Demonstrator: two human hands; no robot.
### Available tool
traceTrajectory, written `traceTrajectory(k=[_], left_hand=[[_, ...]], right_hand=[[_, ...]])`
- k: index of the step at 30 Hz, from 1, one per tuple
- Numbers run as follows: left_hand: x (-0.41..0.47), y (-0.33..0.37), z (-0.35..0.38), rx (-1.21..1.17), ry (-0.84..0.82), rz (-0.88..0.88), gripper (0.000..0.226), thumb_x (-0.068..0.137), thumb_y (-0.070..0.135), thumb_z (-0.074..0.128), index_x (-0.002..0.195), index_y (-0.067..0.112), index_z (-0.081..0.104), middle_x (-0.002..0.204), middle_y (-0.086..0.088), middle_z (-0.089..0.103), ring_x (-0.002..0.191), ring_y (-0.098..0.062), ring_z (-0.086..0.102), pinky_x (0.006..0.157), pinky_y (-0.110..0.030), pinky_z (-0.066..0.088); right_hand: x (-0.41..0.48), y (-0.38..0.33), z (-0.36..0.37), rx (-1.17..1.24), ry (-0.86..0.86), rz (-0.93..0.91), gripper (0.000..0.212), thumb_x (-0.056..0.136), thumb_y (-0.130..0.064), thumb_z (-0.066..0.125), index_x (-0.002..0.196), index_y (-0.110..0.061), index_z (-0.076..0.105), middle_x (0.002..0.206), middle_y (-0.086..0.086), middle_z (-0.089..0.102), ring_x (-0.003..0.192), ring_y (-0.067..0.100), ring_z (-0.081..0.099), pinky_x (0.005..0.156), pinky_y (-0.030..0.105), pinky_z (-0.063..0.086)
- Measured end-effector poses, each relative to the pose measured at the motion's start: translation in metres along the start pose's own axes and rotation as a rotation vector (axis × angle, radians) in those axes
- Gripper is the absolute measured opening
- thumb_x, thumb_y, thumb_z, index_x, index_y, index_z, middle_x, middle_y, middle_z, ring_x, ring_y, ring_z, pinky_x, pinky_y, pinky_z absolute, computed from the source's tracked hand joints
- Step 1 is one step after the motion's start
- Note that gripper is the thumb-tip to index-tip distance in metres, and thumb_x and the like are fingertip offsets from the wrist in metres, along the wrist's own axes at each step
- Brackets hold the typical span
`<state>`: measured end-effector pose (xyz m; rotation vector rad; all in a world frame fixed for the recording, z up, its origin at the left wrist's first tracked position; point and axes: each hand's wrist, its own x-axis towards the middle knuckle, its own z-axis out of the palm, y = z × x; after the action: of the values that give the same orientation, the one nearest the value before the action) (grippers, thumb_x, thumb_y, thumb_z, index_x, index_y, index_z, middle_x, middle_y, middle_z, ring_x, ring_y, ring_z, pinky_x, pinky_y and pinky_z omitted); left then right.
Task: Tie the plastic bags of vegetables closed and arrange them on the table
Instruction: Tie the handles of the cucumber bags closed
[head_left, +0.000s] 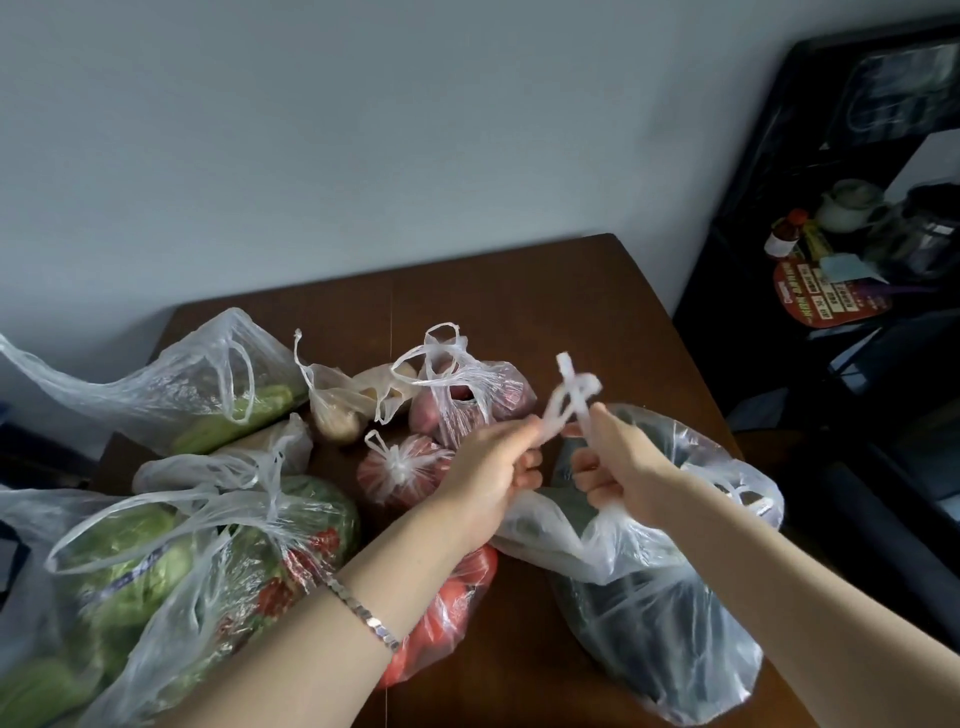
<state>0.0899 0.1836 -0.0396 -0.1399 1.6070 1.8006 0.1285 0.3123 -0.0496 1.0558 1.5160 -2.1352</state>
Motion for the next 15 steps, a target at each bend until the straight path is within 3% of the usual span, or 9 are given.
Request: traceTrajectory(k=[2,5,8,10,13,15], left_hand=[[0.003,-0.007,0.003,0.029,0.083,-0.016,0.013,0.089,0.010,0.057,0.082,0.014,0.067,0.069,0.001,0.057,0.056,-0.006,0.047,0.044,-0.013,0.039],[0.005,-0.011,0.008,-0.086,0.094,-0.107,0.013,0.087,0.010,0.061,0.074,0.007,0.062,0.055,0.000,0.050,0.045,-0.006,0.047,0.042,-0.014,0.040],[0.010,-0.012,0.007,-0.092,0.014,-0.139,0.013,0.087,0.012,0.060,0.076,0.008,0.065,0.066,-0.006,0.054,0.058,-0.012,0.051,0.051,-0.018,0.045],[0.011,-0.010,0.006,-0.078,-0.003,-0.150,0.013,0.086,0.011,0.061,0.077,0.013,0.070,0.071,-0.006,0.062,0.065,-0.015,0.057,0.059,-0.022,0.049],[0.010,-0.010,0.008,0.192,0.078,-0.091,0.018,0.090,0.018,0.058,0.075,0.020,0.070,0.068,-0.002,0.060,0.065,-0.013,0.055,0.060,-0.023,0.049],[0.008,-0.012,0.009,0.493,0.138,0.093,0.016,0.091,0.025,0.056,0.082,0.017,0.067,0.068,0.000,0.061,0.064,-0.013,0.057,0.054,-0.015,0.048]], right_hand=[[0.000,0.008,0.008,-0.199,0.052,-0.184,0.035,0.097,-0.021,0.032,0.067,-0.013,0.049,0.054,-0.001,0.033,0.036,0.007,0.026,0.036,0.019,0.019],[-0.004,0.020,0.013,-0.427,0.081,-0.455,0.033,0.095,-0.012,0.041,0.066,-0.007,0.057,0.048,-0.004,0.045,0.038,0.003,0.035,0.040,0.019,0.027],[-0.008,0.027,0.010,-0.478,0.043,-0.545,0.028,0.091,-0.006,0.045,0.071,-0.006,0.065,0.058,-0.002,0.059,0.049,0.001,0.049,0.051,0.020,0.041],[-0.013,0.028,0.009,-0.405,-0.039,-0.540,0.023,0.091,-0.014,0.051,0.080,-0.006,0.070,0.065,0.000,0.065,0.058,0.004,0.055,0.057,0.018,0.045],[-0.020,0.026,0.009,-0.323,0.042,-0.559,0.028,0.092,-0.026,0.051,0.074,-0.015,0.070,0.049,-0.011,0.063,0.046,-0.003,0.053,0.048,0.008,0.040],[-0.017,0.027,0.008,-0.190,0.128,-0.521,0.030,0.093,-0.023,0.049,0.075,-0.011,0.071,0.039,-0.011,0.056,0.036,-0.002,0.046,0.039,0.008,0.033]])
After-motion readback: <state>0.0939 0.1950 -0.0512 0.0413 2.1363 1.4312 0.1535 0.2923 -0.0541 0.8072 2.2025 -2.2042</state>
